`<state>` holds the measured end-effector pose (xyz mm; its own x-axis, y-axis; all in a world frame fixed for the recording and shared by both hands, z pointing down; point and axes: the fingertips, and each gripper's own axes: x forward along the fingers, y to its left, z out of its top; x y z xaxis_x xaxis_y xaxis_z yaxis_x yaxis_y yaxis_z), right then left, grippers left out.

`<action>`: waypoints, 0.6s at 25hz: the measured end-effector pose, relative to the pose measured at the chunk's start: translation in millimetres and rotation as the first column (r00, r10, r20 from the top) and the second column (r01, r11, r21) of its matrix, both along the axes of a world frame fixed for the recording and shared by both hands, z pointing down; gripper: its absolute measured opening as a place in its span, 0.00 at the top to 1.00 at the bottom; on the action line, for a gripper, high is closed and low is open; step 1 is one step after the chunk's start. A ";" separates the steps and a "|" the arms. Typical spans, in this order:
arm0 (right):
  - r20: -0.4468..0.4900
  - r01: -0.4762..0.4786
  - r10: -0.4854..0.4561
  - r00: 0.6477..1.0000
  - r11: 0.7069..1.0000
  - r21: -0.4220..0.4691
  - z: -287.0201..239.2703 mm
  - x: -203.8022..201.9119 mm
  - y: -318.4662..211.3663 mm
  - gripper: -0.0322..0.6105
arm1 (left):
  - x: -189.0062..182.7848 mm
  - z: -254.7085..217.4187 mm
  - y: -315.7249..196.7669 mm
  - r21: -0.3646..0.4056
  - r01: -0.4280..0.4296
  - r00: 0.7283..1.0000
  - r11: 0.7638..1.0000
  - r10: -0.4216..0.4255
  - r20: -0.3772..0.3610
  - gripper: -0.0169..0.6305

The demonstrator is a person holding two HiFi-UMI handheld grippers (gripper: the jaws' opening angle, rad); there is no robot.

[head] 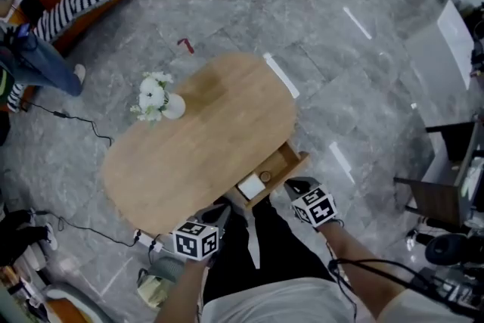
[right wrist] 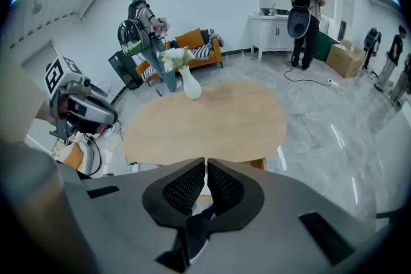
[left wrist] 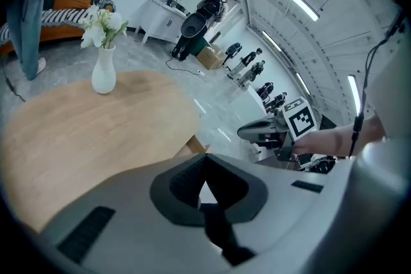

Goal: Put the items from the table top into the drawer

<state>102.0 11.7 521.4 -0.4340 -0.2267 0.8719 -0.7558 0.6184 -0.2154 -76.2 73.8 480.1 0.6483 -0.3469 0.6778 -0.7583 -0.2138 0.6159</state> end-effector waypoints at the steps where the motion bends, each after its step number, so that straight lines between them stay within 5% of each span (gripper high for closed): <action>1: 0.010 -0.015 0.015 1.000 1.000 0.007 -10.5 -0.6 1.1 0.89 | -1.8 -7.4 1.9 0.008 -0.011 1.000 1.000 0.011 0.001 0.97; 8: 0.133 -0.159 0.153 0.979 0.987 0.033 -78.7 -5.2 12.1 0.89 | -4.3 -67.0 10.6 0.103 -0.103 0.995 0.989 0.104 -0.006 0.97; 15: 0.215 -0.210 0.187 0.959 0.973 0.091 -141.9 -14.3 38.0 0.89 | -4.5 -123.7 27.7 0.158 -0.215 0.976 0.964 0.212 0.042 0.97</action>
